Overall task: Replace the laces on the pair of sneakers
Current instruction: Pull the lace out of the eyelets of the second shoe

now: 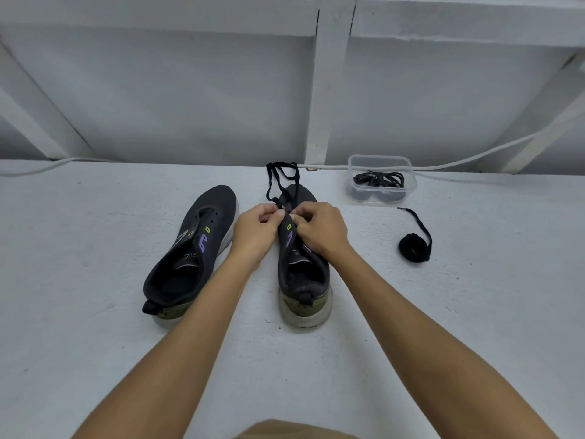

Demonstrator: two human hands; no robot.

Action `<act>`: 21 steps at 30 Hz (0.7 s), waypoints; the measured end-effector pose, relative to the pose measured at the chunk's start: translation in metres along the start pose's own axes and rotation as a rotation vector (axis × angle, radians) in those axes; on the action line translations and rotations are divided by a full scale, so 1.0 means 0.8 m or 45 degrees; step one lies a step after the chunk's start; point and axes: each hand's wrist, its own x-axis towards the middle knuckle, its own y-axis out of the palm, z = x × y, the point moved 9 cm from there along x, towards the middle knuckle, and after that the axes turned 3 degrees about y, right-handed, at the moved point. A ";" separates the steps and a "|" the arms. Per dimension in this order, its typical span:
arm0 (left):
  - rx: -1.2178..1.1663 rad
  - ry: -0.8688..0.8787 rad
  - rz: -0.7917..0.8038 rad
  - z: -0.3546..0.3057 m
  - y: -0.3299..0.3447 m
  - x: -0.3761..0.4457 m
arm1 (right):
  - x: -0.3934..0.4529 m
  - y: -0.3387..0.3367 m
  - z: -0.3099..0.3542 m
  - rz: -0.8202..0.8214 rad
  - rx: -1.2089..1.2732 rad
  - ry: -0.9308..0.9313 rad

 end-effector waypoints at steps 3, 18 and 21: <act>-0.029 -0.038 -0.008 0.002 0.000 0.003 | 0.001 0.001 0.002 0.029 -0.023 -0.033; 0.105 0.094 -0.060 -0.015 0.001 -0.004 | 0.007 -0.002 0.005 0.025 -0.103 0.014; 0.095 0.069 -0.058 -0.010 0.003 0.000 | 0.007 -0.003 0.002 0.017 -0.049 0.047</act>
